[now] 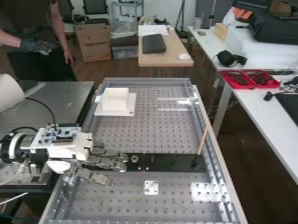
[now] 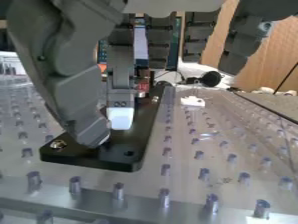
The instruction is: Grab the smaller nut and place it in the white container
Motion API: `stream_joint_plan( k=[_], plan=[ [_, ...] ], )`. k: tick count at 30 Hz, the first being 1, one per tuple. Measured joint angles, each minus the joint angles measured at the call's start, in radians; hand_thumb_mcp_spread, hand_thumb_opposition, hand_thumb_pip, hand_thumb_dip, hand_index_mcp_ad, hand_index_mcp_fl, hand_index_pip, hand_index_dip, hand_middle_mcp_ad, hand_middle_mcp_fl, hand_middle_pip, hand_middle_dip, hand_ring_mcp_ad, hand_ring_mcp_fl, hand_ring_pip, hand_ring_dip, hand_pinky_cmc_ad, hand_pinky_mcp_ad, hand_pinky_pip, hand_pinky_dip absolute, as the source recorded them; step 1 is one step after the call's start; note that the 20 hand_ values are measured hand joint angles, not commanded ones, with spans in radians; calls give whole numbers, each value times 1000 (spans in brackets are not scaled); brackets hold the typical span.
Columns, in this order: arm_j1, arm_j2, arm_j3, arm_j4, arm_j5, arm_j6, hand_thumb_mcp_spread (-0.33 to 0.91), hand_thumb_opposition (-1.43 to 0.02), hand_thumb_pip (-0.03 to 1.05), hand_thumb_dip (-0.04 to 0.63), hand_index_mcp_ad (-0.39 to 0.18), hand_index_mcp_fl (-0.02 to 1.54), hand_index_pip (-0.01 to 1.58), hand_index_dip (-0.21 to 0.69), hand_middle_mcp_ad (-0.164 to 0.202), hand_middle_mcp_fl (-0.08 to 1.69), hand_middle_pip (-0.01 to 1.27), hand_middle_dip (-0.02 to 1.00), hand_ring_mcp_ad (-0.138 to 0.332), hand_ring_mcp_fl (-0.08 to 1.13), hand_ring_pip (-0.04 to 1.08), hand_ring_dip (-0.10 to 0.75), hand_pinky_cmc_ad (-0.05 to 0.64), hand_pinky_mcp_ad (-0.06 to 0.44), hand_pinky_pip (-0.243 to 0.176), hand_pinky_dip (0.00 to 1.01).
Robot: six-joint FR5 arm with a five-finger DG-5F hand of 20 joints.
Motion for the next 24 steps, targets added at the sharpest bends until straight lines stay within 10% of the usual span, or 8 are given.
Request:
stream_joint_plan(
  k=[24],
  plan=[
    [-2, 12, 1, 10, -11, 24, 422, -972, 663, 215, -131, 375, 1524, 169, 54, 51, 131, 236, 134, -3, 94, 127, 346, 295, -26, 180]
  ],
)
